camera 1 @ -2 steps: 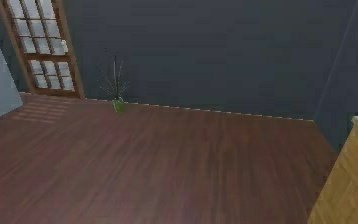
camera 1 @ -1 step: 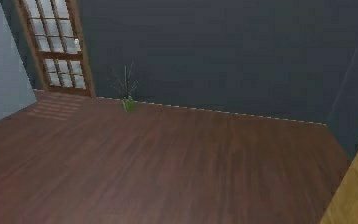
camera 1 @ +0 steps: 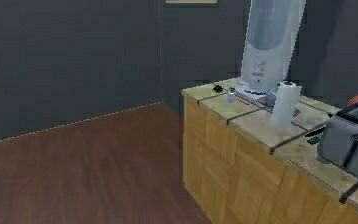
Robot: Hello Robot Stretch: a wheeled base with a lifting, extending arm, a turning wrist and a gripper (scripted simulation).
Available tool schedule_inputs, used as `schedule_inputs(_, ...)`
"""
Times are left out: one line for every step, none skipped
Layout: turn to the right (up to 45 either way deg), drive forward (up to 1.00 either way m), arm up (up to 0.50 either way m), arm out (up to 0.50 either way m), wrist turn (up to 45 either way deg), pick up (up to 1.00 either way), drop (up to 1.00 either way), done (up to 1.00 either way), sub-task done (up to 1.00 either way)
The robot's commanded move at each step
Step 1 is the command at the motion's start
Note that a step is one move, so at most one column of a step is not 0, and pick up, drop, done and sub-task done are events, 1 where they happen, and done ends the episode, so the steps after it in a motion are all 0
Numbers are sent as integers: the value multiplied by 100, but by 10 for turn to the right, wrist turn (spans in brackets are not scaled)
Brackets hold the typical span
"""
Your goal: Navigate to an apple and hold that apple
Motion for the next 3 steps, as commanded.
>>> schedule_inputs(450, 0, 0, 0, 0, 0, 0, 0, 0)
schedule_inputs(360, 0, 0, 0, 0, 0, 0, 0, 0)
schedule_inputs(0, 60, 0, 0, 0, 0, 0, 0, 0)
